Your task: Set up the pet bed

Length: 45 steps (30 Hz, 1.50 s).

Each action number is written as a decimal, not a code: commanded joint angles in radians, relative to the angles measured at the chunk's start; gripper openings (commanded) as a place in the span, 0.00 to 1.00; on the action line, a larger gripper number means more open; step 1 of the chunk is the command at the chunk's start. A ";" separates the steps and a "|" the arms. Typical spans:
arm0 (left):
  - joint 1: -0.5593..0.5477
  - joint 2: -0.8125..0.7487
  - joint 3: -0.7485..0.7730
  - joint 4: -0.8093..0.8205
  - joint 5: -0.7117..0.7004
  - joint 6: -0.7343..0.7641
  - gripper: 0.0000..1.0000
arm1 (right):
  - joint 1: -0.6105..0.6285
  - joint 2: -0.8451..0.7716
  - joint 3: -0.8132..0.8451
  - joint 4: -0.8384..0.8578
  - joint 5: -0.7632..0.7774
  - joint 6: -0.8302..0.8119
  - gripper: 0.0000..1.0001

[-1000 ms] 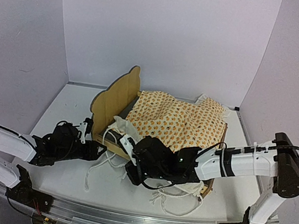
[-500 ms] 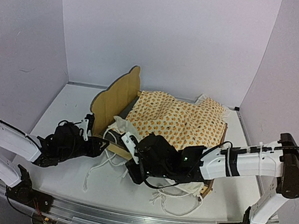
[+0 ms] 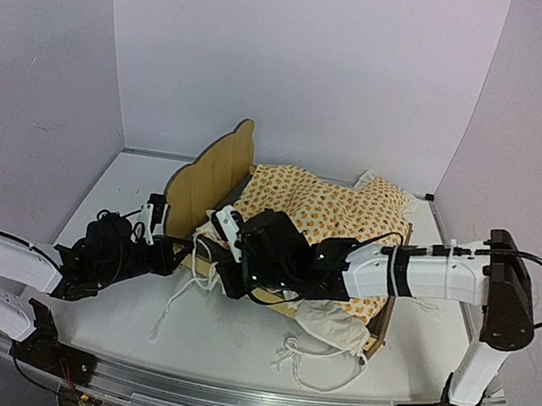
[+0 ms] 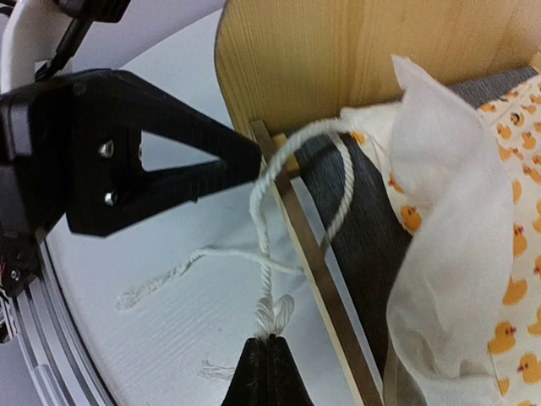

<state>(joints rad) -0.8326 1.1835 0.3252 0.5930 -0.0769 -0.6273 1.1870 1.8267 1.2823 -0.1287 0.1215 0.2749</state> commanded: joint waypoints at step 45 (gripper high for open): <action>0.031 0.060 0.001 0.059 0.059 0.167 0.00 | -0.086 0.095 0.097 0.211 -0.167 0.038 0.00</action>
<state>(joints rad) -0.8021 1.3369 0.3378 0.6277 -0.0792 -0.4461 1.1118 1.8740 1.2858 0.0414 -0.0517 0.2977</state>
